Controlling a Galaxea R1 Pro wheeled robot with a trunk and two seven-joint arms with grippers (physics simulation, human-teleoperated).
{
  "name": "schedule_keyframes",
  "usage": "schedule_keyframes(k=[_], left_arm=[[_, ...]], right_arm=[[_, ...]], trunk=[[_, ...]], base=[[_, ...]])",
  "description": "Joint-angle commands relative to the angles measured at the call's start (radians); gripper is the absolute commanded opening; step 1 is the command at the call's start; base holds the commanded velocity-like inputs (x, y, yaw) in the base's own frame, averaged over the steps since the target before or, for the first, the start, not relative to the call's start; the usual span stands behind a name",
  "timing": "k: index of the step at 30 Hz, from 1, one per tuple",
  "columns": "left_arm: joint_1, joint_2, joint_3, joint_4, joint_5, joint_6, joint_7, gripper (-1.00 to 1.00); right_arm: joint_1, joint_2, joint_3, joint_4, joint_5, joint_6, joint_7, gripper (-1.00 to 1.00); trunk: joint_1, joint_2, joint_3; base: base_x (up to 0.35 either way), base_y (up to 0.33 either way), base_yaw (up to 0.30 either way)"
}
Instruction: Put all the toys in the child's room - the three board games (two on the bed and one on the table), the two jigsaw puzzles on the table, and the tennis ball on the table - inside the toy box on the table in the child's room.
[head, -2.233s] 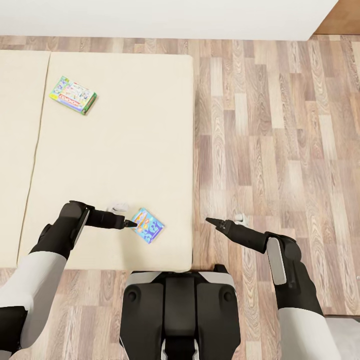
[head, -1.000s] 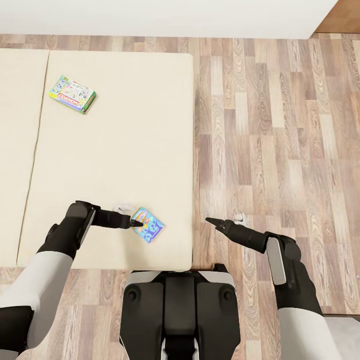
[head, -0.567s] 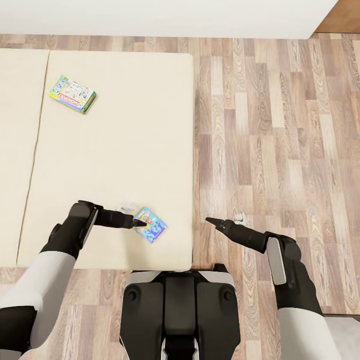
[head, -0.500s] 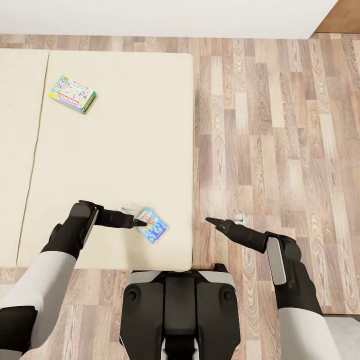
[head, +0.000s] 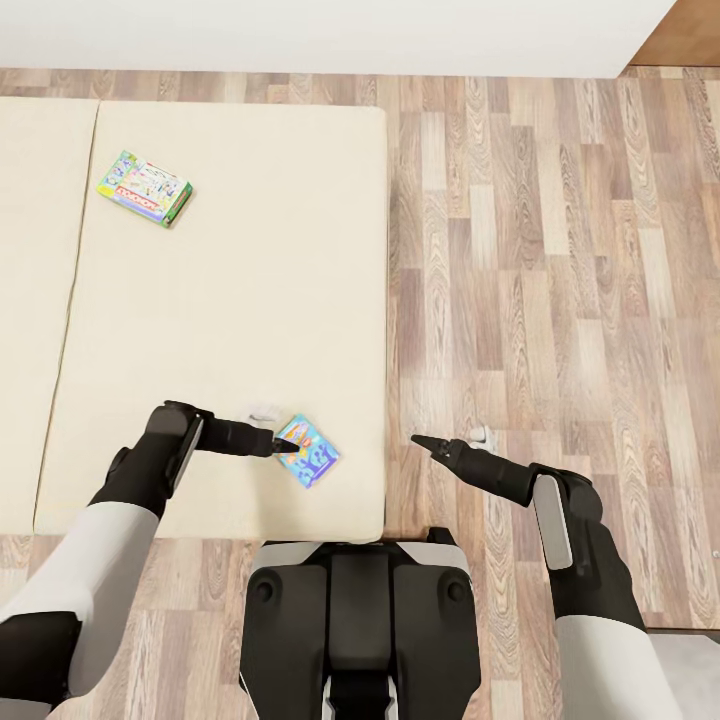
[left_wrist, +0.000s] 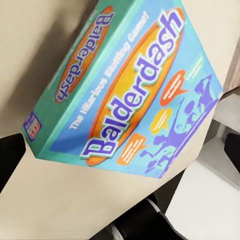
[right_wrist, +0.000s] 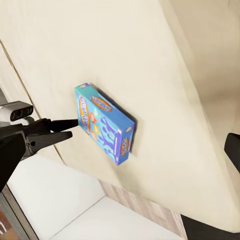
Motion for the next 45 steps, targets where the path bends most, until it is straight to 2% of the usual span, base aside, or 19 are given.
schedule_keyframes(k=[1, 9, 18, 29, 35, 45], left_arm=[[0.000, -0.001, 0.001, -0.001, -0.008, 0.005, -0.007, 1.00], [0.000, -0.009, 0.001, 0.002, -0.009, 0.006, 0.000, 1.00], [0.000, -0.046, 0.000, 0.004, -0.016, 0.008, 0.001, 1.00], [0.000, -0.055, 0.001, 0.005, -0.014, 0.008, 0.002, 1.00], [0.000, -0.076, 0.000, 0.005, -0.017, 0.008, 0.002, 1.00], [0.000, -0.079, 0.002, 0.005, -0.018, 0.009, 0.002, 1.00]], right_arm=[[-0.001, 0.001, -0.003, 0.000, 0.006, 0.005, 0.008, 1.00], [-0.001, 0.001, -0.003, 0.000, 0.006, 0.005, 0.008, 1.00], [-0.001, -0.001, -0.003, -0.001, 0.006, 0.006, 0.009, 1.00], [-0.001, -0.009, -0.004, -0.002, 0.004, 0.007, 0.011, 1.00], [-0.001, -0.011, -0.004, -0.002, 0.000, 0.007, 0.011, 1.00], [-0.001, -0.013, -0.004, -0.002, -0.003, 0.007, 0.014, 1.00]], trunk=[[0.001, -0.002, -0.001], [0.001, -0.002, -0.001], [0.001, -0.002, -0.001], [0.001, -0.002, -0.001], [0.001, -0.002, -0.001], [0.001, -0.002, -0.001]], base=[[0.000, 0.000, 0.000], [0.000, 0.000, 0.000], [0.000, 0.000, 0.000], [0.000, 0.000, 0.000], [0.000, 0.000, 0.000], [0.000, 0.000, 0.000]])
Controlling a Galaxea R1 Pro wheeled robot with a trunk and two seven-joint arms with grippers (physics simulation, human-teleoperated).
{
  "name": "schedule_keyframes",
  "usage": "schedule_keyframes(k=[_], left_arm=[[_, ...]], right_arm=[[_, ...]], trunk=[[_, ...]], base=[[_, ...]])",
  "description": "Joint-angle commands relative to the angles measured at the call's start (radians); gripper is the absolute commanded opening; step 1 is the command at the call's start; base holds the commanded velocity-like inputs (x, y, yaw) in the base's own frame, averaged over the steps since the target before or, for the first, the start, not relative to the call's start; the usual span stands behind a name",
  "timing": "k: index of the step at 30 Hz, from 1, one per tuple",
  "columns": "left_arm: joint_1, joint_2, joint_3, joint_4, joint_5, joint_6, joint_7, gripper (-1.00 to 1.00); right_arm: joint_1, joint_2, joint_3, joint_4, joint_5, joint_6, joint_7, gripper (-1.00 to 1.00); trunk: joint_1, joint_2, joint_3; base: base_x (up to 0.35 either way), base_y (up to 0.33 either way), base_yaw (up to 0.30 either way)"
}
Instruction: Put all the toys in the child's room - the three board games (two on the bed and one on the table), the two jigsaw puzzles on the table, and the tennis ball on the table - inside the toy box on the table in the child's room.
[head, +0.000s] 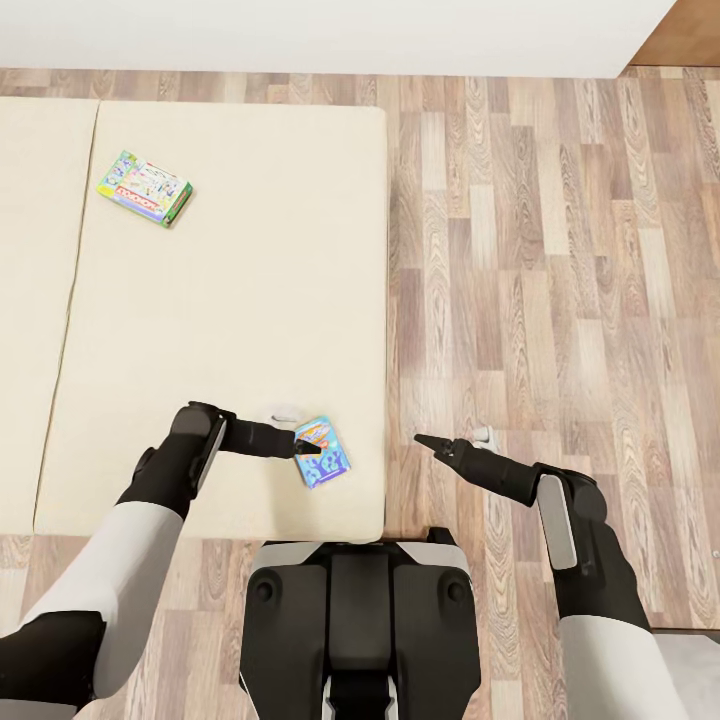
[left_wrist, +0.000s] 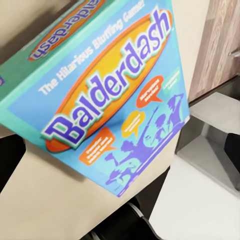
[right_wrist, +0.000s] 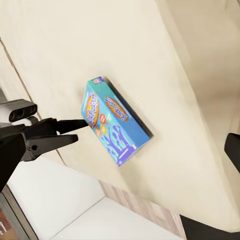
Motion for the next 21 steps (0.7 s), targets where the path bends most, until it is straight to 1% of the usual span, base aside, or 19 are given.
schedule_keyframes(k=[1, 15, 21], left_arm=[[0.000, -0.001, 0.001, -0.001, -0.008, 0.005, -0.008, 1.00], [0.000, -0.007, 0.000, -0.001, -0.010, 0.004, -0.007, 1.00], [0.000, -0.007, 0.001, -0.001, -0.010, 0.003, -0.007, 1.00]], right_arm=[[-0.001, 0.001, -0.003, 0.000, 0.006, 0.005, 0.008, 1.00], [-0.001, 0.000, -0.002, -0.001, 0.004, 0.005, 0.014, 1.00], [-0.001, 0.000, -0.002, -0.021, 0.003, 0.005, 0.015, 1.00]], trunk=[[0.001, -0.002, -0.001], [0.001, -0.002, -0.001], [0.001, -0.002, -0.001]], base=[[0.000, 0.000, 0.000], [0.000, 0.000, 0.000], [0.000, 0.000, 0.000]])
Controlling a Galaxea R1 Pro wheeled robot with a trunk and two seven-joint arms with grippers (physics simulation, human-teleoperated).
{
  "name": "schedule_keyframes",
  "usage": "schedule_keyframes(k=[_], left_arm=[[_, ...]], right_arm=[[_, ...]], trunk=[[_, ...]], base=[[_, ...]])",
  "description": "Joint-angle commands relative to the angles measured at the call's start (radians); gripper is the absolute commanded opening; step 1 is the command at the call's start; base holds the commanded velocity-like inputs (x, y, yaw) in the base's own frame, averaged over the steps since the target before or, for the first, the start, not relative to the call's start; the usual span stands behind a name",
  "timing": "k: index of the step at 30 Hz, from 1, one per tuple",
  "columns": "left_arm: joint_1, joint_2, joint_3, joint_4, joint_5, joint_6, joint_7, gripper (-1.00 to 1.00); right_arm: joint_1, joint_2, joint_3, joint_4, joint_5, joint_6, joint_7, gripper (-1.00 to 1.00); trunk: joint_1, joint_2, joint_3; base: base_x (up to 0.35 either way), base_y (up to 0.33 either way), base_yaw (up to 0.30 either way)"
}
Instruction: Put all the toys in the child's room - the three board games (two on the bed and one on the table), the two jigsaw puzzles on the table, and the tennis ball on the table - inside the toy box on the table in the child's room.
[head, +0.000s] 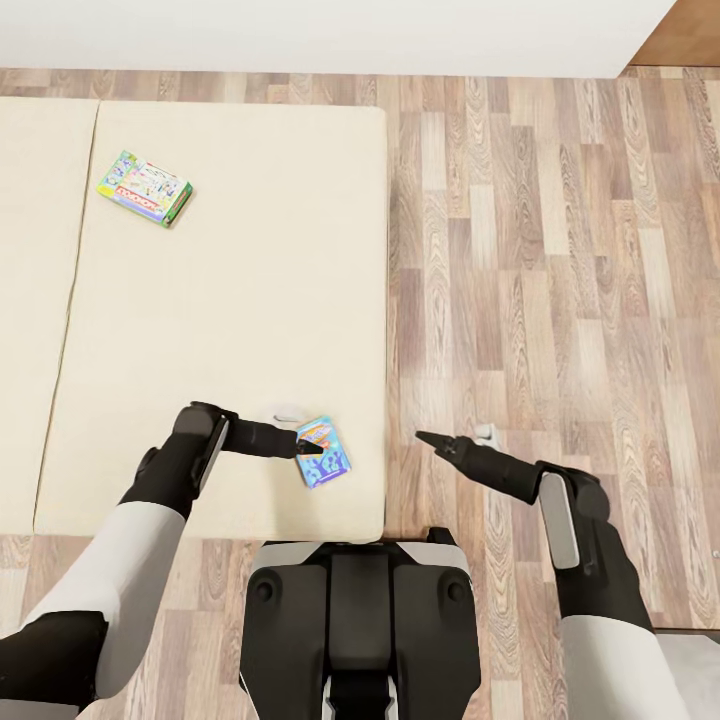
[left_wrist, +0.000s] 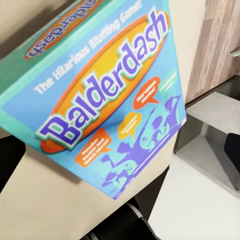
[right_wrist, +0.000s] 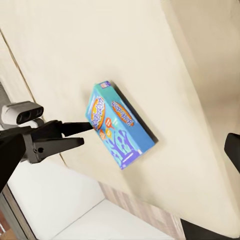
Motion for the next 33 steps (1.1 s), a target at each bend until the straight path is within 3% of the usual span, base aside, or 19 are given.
schedule_keyframes(k=[1, 10, 20, 33], left_arm=[[0.000, -0.001, 0.001, -0.001, -0.008, 0.005, -0.008, 1.00], [0.000, -0.024, 0.000, -0.001, -0.008, 0.005, -0.004, 1.00], [0.000, -0.028, 0.002, 0.000, -0.007, -0.028, 0.039, 1.00], [0.000, -0.055, 0.001, 0.000, -0.007, -0.039, 0.048, 1.00]], right_arm=[[-0.001, 0.001, -0.003, -0.003, 0.006, 0.005, 0.008, 1.00], [-0.001, 0.001, -0.003, -0.016, 0.006, 0.005, 0.007, 1.00], [-0.001, 0.001, -0.004, -0.018, 0.006, 0.005, 0.009, 1.00], [-0.001, 0.000, -0.006, -0.018, 0.006, 0.005, 0.009, 1.00]], trunk=[[0.001, -0.002, -0.001], [0.001, -0.002, -0.001], [0.001, -0.002, -0.001], [0.001, -0.002, -0.001]], base=[[0.000, 0.000, 0.000], [0.000, 0.000, 0.000], [0.000, 0.000, 0.000], [0.000, 0.000, 0.000]])
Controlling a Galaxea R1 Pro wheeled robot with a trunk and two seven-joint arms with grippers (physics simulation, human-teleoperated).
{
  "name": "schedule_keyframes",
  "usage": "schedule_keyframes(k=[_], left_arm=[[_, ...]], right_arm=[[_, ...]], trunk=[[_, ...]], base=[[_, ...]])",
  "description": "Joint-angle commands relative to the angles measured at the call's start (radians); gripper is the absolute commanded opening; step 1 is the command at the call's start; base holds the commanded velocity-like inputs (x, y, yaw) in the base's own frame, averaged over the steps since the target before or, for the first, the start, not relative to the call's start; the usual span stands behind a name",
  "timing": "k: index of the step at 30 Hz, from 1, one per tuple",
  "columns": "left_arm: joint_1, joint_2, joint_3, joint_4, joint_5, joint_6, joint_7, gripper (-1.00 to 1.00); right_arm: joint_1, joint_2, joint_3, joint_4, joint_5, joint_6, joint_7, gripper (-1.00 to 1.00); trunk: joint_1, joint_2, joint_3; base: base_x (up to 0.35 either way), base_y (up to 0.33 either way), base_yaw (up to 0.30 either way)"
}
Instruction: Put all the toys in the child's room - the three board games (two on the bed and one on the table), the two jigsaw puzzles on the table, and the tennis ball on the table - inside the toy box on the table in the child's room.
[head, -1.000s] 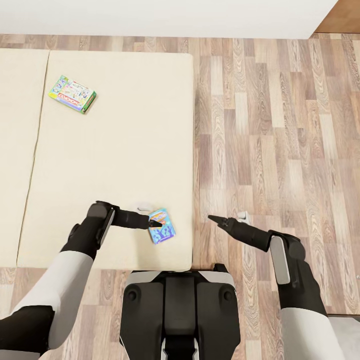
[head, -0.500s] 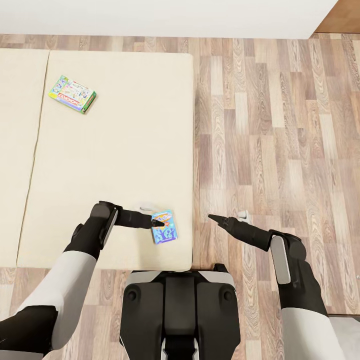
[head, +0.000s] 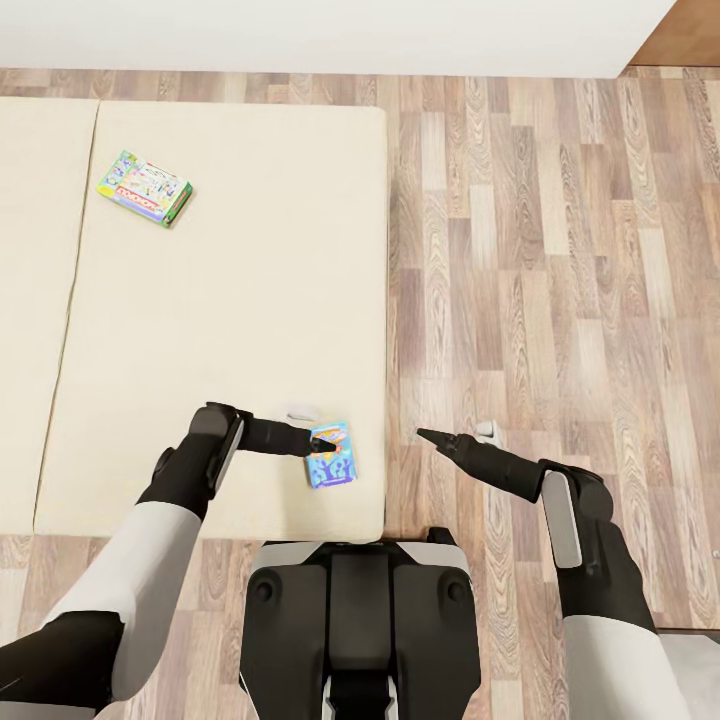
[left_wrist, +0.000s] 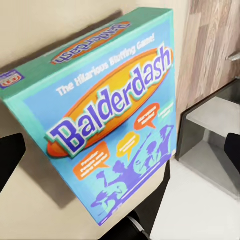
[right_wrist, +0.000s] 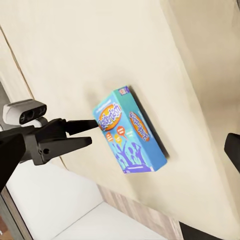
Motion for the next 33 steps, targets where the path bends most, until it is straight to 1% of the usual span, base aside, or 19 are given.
schedule_keyframes(k=[1, 4, 8, 18, 25, 33], left_arm=[[0.000, -0.001, 0.001, -0.001, -0.009, 0.004, -0.008, 1.00], [0.000, -0.004, 0.002, -0.001, -0.009, 0.004, -0.008, 1.00], [0.000, -0.017, 0.001, -0.001, -0.009, 0.005, -0.008, 1.00], [0.000, -0.040, 0.001, -0.001, -0.010, 0.009, -0.008, 1.00], [-0.002, -0.050, 0.001, -0.001, -0.010, 0.011, -0.008, 1.00], [-0.002, -0.054, 0.001, 0.004, -0.009, 0.008, 0.001, 1.00]], right_arm=[[-0.001, 0.001, -0.003, 0.000, 0.007, 0.005, 0.008, 1.00], [-0.001, 0.001, -0.003, 0.000, 0.007, 0.005, 0.008, 1.00], [-0.001, 0.001, -0.002, 0.000, 0.007, 0.005, 0.008, 1.00], [-0.001, 0.001, -0.003, 0.000, 0.007, 0.005, 0.008, 1.00], [-0.001, 0.001, -0.006, 0.000, 0.007, 0.005, 0.008, 1.00], [-0.001, 0.001, -0.006, -0.001, 0.007, 0.005, 0.008, 1.00]], trunk=[[0.001, -0.002, -0.001], [0.001, -0.002, -0.001], [0.001, -0.002, -0.001], [0.001, -0.002, -0.001], [0.001, -0.002, -0.001], [0.001, -0.002, -0.001]], base=[[0.000, 0.000, 0.000], [0.000, 0.000, 0.000], [0.000, 0.000, 0.000], [0.000, 0.000, 0.000], [0.000, 0.000, 0.000], [0.000, 0.000, 0.000]])
